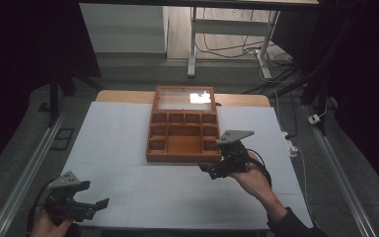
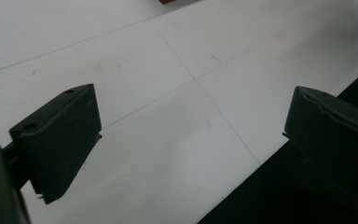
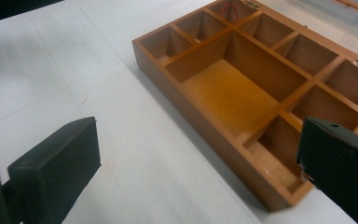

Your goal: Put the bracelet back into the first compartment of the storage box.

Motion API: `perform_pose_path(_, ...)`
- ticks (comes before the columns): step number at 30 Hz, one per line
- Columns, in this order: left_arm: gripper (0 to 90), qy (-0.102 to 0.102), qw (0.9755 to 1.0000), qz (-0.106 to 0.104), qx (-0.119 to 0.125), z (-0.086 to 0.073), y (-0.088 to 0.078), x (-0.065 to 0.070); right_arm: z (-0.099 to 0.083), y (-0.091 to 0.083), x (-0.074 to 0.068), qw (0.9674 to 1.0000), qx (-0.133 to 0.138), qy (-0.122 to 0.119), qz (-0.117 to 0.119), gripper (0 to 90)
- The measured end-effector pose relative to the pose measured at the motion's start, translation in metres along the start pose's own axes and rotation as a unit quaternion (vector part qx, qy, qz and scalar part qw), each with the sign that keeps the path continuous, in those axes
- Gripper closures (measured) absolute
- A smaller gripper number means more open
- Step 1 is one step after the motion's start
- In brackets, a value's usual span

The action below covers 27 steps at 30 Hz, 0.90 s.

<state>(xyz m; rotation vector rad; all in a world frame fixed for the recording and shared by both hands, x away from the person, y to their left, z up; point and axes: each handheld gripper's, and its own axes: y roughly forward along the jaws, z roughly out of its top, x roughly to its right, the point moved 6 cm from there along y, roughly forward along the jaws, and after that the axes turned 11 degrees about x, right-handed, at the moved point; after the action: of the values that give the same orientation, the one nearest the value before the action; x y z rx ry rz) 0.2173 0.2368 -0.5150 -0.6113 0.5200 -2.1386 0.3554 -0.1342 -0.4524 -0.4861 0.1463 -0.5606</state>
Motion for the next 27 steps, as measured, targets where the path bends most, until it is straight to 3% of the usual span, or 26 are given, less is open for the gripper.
perform_pose_path(14,3.8,0.005,1.0,0.002,-0.001,0.0,0.0,0.001,-0.027,-0.056,0.001,0.9985,0.011,0.027,-0.046,0.0)
perform_pose_path(27,3.8,0.005,1.0,0.002,-0.001,0.001,0.001,0.001,-0.06,-0.108,0.003,0.9929,0.018,0.06,-0.101,0.0)
